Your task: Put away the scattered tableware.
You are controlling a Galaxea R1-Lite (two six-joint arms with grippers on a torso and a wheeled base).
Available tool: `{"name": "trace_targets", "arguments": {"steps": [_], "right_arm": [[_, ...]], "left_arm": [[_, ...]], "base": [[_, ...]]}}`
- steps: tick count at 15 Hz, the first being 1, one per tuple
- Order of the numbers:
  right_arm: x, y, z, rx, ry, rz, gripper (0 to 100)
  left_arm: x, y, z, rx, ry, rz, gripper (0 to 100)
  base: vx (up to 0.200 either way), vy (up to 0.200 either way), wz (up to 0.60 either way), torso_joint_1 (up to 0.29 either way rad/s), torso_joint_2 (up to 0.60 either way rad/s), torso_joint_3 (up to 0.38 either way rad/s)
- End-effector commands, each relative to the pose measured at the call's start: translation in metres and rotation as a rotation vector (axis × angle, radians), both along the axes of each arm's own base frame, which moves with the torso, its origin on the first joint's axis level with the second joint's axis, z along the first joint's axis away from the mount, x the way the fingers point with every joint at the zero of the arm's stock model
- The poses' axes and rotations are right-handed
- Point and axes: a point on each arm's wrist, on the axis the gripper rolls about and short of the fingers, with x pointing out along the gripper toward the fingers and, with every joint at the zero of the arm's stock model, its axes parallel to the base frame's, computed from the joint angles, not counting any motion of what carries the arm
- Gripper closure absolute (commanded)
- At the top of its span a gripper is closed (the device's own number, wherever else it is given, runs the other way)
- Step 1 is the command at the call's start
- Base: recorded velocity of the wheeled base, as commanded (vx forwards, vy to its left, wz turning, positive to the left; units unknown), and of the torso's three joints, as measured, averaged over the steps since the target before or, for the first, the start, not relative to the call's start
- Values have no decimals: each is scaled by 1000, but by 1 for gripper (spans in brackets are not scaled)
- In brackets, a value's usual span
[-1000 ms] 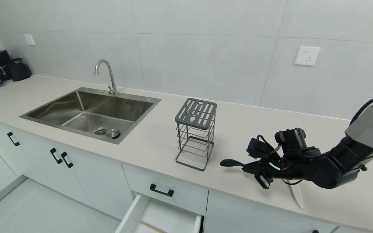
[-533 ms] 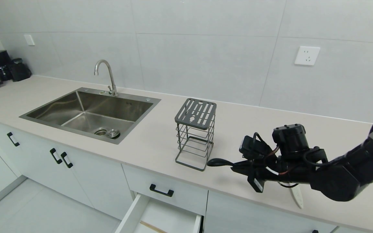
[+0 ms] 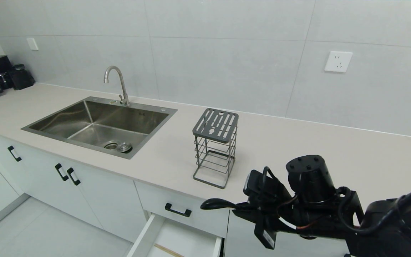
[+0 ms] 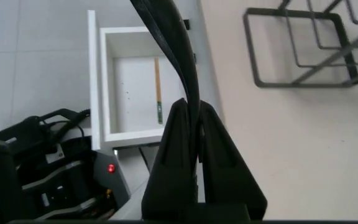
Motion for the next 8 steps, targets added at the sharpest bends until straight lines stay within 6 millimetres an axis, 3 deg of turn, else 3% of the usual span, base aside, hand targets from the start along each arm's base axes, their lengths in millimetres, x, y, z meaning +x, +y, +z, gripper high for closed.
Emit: {"name": "trace_targets", "arguments": {"steps": [1,5,8], "right_arm": [[-18,24,4,29,-3,47,100],[-35,64,2,75,25,19,100],[-32,85,-9,62,23,-52,100]], "left_arm": [[0,0,0,0,1,0,0],[0,0,0,0,1,0,0],[0,0,0,0,1,0,0]], "base": [[0,0,0,0,0,0],[0,0,0,0,0,0],[0,0,0,0,0,0]]}}
